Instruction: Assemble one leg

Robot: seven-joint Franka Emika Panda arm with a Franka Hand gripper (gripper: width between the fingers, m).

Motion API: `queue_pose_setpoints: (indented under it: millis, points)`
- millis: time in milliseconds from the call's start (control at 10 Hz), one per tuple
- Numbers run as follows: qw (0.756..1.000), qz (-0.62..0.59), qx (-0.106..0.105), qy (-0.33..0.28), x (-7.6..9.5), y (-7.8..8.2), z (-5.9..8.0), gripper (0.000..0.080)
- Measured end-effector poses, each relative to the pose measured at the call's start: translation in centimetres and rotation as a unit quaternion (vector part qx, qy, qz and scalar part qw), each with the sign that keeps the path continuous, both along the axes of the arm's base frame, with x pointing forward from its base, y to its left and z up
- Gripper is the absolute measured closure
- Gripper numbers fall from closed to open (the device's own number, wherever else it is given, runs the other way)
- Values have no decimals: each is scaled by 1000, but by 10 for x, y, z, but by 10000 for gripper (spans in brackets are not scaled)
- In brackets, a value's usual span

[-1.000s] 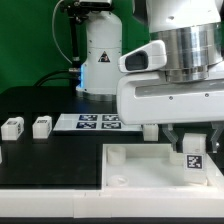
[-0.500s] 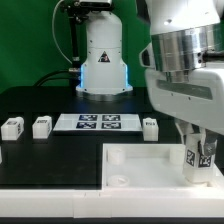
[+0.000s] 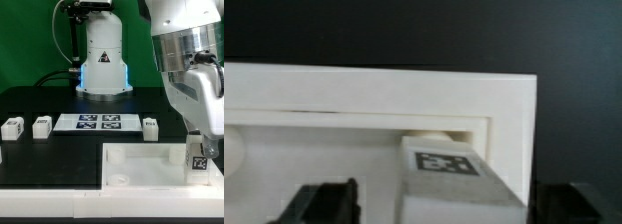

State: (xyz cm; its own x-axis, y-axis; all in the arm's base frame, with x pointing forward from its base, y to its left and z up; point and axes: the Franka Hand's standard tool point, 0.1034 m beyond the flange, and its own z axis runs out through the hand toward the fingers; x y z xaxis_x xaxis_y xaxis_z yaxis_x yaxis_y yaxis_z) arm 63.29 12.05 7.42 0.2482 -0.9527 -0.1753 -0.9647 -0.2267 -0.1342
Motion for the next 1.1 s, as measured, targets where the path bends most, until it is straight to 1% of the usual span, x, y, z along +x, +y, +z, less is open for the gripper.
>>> queue_pose_setpoints:
  millis: [100, 200, 300, 500, 600, 700, 800, 900, 1000, 1100]
  points:
    - [995, 99, -12, -10, -2, 1, -3, 191]
    - [980, 197, -25, -18, -3, 4, -2, 157]
    - [969, 244, -29, -27, -2, 3, -2, 157]
    - [935, 351, -36, -48, -2, 2, -2, 151]
    - [908, 412, -43, -59, -2, 0, -2, 151]
    - [866, 492, -61, -69, -1, -6, -2, 151]
    - [818, 566, -74, -79, 1, -9, 0, 151]
    - [817, 567, -74, -78, 0, -9, -2, 171]
    - [820, 563, -73, -77, 0, -9, -2, 311]
    - [824, 557, -73, -76, 0, -9, -2, 311]
